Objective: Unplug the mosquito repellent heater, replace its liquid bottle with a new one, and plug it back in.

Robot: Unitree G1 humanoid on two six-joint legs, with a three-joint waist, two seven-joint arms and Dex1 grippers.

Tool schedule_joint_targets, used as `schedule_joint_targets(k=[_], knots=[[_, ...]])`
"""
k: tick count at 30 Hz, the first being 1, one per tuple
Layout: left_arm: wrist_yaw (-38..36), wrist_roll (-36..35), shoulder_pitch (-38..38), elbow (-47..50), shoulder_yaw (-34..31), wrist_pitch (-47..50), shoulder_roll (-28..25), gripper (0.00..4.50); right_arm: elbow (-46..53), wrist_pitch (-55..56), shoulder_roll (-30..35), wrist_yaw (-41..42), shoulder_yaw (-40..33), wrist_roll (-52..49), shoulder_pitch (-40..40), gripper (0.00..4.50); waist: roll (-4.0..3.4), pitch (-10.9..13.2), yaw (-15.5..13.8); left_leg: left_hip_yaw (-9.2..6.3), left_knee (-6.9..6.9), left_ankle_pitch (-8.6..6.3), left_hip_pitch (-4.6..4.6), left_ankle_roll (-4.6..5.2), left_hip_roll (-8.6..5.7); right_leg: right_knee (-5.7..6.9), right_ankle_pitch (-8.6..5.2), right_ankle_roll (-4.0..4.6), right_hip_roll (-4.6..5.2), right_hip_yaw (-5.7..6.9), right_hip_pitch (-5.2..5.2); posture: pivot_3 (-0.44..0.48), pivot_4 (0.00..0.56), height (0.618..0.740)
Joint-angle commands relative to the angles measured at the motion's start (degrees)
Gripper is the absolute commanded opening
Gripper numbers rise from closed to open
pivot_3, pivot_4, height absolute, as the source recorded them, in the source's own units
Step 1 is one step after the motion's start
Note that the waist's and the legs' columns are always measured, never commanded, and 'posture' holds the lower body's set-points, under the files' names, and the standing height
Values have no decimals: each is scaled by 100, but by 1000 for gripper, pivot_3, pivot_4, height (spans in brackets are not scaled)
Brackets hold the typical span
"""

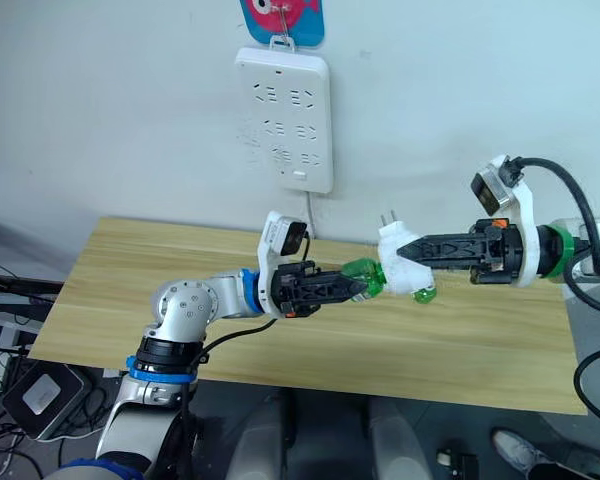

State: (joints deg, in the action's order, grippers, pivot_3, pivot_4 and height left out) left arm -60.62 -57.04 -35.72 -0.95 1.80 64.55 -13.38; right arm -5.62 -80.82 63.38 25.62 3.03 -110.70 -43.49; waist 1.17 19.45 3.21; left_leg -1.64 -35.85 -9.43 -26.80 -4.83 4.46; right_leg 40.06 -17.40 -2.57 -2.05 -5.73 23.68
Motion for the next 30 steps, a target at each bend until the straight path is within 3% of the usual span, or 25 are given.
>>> schedule_joint_targets(k=[1,15,20,30], knots=[[1,55,-88,125,267,-90,206,2239,675,34,-183,172,-11,-230,-147,2945,0,0,2,0,0,0,0,0,0,0,0,0,0,0,0,-111,336,740],[51,55,-93,119,143,-100,354,2239,1456,559,-251,-166,3,-230,83,2945,0,0,4,-1,-2,0,0,0,1,1,0,0,0,1,0,-101,330,740],[76,74,-177,12,34,-100,371,2239,1432,606,-246,-359,-43,-230,224,4482,0,0,-11,-5,-4,0,-1,0,-1,1,1,-2,0,3,-3,-99,330,740],[167,-27,-226,-20,-64,-83,399,2239,1507,691,-118,-569,-125,-230,669,4482,-1,-1,-6,-6,-5,0,0,0,0,2,1,-2,0,4,-3,-96,326,740]])
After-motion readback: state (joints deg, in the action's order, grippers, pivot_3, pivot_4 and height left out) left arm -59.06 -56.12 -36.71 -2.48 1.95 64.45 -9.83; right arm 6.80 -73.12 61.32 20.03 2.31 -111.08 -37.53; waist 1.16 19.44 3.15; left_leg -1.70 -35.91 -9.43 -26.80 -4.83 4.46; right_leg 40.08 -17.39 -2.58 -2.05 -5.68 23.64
